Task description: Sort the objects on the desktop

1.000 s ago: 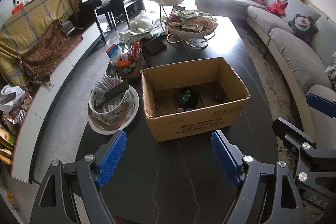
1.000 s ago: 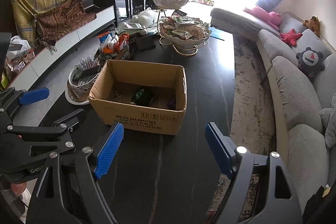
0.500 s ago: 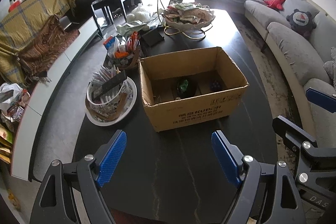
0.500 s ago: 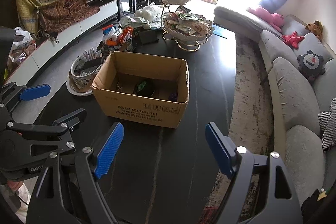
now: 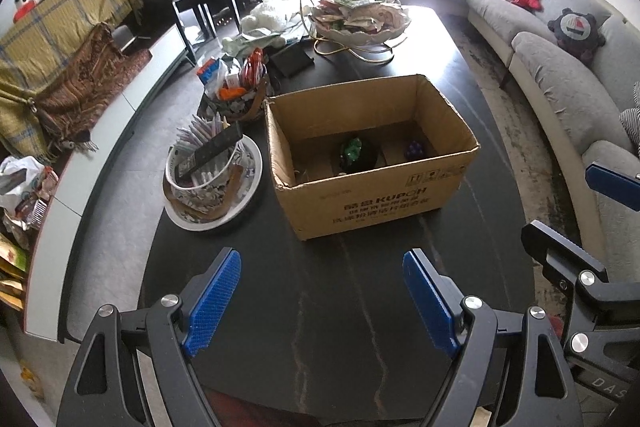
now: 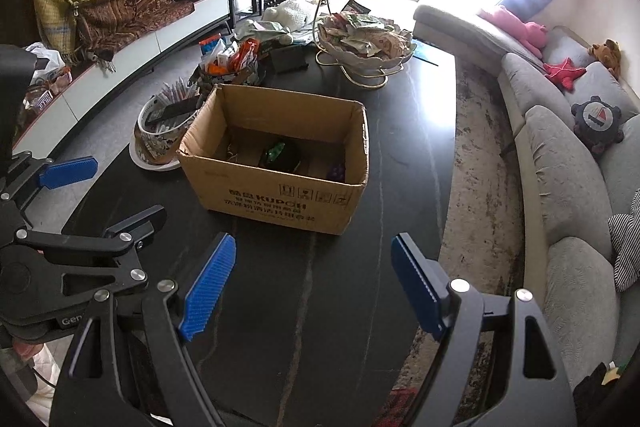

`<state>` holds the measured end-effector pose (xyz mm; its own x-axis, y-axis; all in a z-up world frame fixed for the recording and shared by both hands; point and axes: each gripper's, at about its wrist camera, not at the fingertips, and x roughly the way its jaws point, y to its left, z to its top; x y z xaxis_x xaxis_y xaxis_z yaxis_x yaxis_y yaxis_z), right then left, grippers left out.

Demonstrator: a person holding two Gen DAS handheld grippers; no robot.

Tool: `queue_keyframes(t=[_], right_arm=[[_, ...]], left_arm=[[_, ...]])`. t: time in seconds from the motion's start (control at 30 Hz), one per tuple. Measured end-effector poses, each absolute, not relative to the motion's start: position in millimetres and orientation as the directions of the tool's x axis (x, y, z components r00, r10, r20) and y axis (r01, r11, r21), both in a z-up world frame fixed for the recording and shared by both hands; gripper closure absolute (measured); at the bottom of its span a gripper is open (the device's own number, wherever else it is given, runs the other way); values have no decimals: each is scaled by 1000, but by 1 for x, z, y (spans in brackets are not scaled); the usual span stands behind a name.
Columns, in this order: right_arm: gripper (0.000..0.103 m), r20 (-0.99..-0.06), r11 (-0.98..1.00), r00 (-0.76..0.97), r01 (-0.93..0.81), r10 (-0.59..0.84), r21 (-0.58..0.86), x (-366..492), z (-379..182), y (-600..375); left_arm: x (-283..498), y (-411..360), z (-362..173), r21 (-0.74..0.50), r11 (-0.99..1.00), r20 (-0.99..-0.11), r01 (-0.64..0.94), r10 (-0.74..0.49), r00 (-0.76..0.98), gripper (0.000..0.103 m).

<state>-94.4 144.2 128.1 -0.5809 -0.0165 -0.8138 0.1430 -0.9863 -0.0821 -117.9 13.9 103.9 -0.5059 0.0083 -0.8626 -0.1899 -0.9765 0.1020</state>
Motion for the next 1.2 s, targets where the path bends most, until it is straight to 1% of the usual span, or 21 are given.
queue_keyframes(t=[0.37, 0.57, 0.83, 1.1, 1.2], right_arm=[[25, -820, -985, -573, 149, -16, -85, -97, 126, 143], [25, -817, -986, -576, 148, -22, -78, -97, 127, 144], [25, -819, -985, -573, 151, -19, -82, -99, 126, 144], [25, -818, -987, -575, 144, -21, -76, -101, 126, 144], [25, -817, -987, -577, 139, -18, -77, -101, 127, 145]], left_arm=[[-118, 15, 103, 138, -972, -850, -190, -18, -527, 22], [-120, 14, 105, 119, -974, -852, -194, 0, -523, 22], [-119, 15, 104, 136, -971, -843, -195, -10, -538, 22], [-119, 13, 103, 95, -974, -852, -205, 27, -523, 23], [-118, 14, 102, 99, -973, -853, -208, 25, -522, 23]])
